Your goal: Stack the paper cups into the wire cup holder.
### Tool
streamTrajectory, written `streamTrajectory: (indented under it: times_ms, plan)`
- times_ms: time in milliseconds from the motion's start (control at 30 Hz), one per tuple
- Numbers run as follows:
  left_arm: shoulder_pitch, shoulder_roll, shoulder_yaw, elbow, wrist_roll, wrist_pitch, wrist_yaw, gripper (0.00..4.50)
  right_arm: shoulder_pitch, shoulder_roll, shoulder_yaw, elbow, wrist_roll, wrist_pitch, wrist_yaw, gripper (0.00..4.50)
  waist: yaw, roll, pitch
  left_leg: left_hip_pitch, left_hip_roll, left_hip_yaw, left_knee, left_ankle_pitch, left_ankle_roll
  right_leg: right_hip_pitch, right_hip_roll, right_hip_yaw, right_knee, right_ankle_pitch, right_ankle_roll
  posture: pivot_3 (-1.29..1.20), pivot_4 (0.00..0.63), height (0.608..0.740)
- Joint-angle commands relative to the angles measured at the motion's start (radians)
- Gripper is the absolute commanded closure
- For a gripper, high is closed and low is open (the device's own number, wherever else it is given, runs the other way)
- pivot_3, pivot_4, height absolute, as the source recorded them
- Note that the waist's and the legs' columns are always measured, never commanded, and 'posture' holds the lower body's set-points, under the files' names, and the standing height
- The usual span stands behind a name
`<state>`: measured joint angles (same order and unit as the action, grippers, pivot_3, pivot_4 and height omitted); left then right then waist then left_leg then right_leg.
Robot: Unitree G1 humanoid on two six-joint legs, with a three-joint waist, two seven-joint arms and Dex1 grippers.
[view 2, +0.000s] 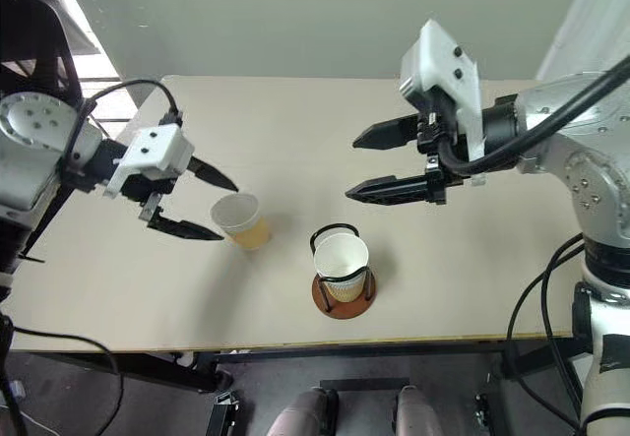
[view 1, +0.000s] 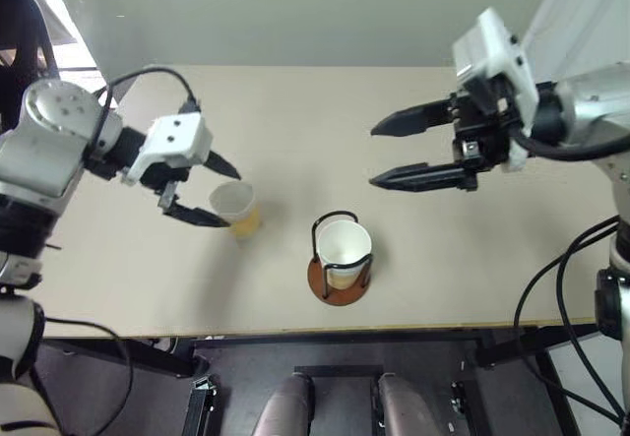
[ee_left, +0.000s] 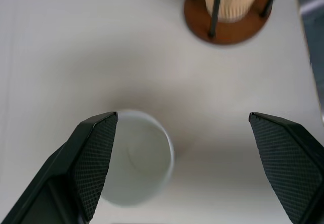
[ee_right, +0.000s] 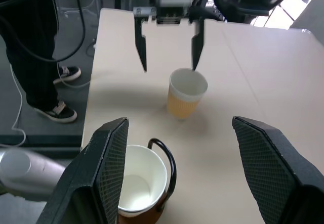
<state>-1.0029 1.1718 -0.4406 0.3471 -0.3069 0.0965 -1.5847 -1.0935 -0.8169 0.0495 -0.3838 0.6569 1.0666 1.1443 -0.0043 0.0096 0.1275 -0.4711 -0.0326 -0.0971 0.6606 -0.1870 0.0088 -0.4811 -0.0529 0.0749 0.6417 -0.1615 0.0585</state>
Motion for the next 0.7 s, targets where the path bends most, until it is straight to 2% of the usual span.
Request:
streamTrajectory:
  times_ms: [33,333,700]
  plan:
    - [0.031,0.035,0.072,-0.003,0.085,-0.046,0.0,0.03,-0.008,-0.021,-0.055,-0.026,0.039,-0.045,0.013,1.22,0.0,0.0,0.0,0.0,0.0,0.0,0.0,0.0,0.0,0.0,0.0,0.0,0.0,0.0,0.0,0.0,0.15,0.74]
    - [0.099,0.012,0.133,0.031,0.205,-0.075,0.017,0.03,0.098,-0.186,-0.066,0.021,0.019,-0.22,0.185,1.22,0.002,0.0,0.0,-0.001,-0.001,0.0,0.0,0.0,0.0,0.0,0.0,0.0,0.001,-0.001,-0.003,0.0,0.15,0.74]
    - [0.076,-0.09,0.118,0.092,0.364,-0.129,0.067,0.03,0.156,-0.276,-0.105,0.067,0.005,-0.261,0.18,1.22,0.002,0.0,0.0,0.0,0.0,0.0,0.001,0.0,0.0,0.0,0.0,0.001,0.002,-0.001,-0.003,0.0,0.15,0.74]
